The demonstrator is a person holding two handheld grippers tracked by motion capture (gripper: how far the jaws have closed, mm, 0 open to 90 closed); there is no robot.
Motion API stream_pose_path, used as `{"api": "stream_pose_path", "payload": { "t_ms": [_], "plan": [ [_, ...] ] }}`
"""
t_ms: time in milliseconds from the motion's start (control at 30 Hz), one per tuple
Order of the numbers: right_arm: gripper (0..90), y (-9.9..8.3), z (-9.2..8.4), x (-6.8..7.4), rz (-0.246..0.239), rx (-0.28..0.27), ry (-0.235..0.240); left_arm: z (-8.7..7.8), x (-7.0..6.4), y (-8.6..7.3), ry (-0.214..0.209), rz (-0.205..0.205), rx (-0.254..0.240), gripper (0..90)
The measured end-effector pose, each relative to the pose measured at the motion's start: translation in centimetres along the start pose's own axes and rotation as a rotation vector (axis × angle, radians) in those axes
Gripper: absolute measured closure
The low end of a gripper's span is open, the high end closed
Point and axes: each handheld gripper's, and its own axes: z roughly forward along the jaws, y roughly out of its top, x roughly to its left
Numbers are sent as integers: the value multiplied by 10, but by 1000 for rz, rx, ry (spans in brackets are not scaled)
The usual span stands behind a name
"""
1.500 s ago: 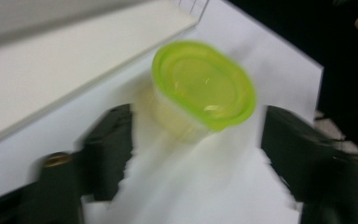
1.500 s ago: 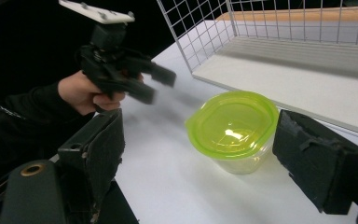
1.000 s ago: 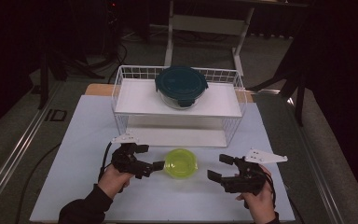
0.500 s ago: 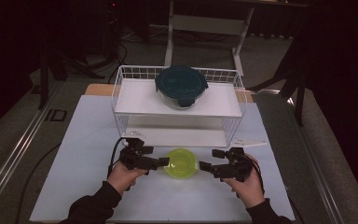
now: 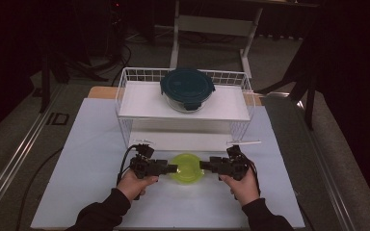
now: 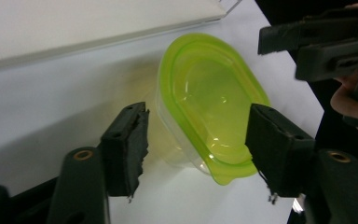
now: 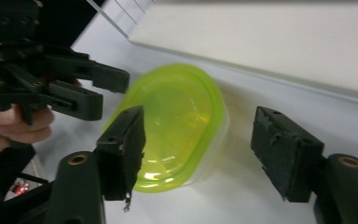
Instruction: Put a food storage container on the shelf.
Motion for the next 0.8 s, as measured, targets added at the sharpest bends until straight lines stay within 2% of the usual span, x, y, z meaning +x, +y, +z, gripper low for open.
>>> {"api": "stream_pose_path", "payload": {
  "t_ms": [100,167,333,500,633,733,800],
  "plan": [
    [414,-2,6,-5,48,26,2,3,4,-1,-9,-40,6,441],
    [427,-3,9,-10,85,37,8,4,5,-1,-2,-40,23,456],
    [483,-6,16,-17,143,68,19,7,10,-3,-6,-73,30,548],
    [595,-7,20,-16,155,111,34,9,9,-2,-36,-96,34,649],
    [699,-7,20,-12,160,125,47,9,5,-2,-24,-92,39,689],
    [724,-8,20,-8,161,130,54,8,6,-4,-25,-102,33,713],
    [736,-10,19,-7,186,131,75,8,4,-4,-22,-102,34,723]
  ]
}}
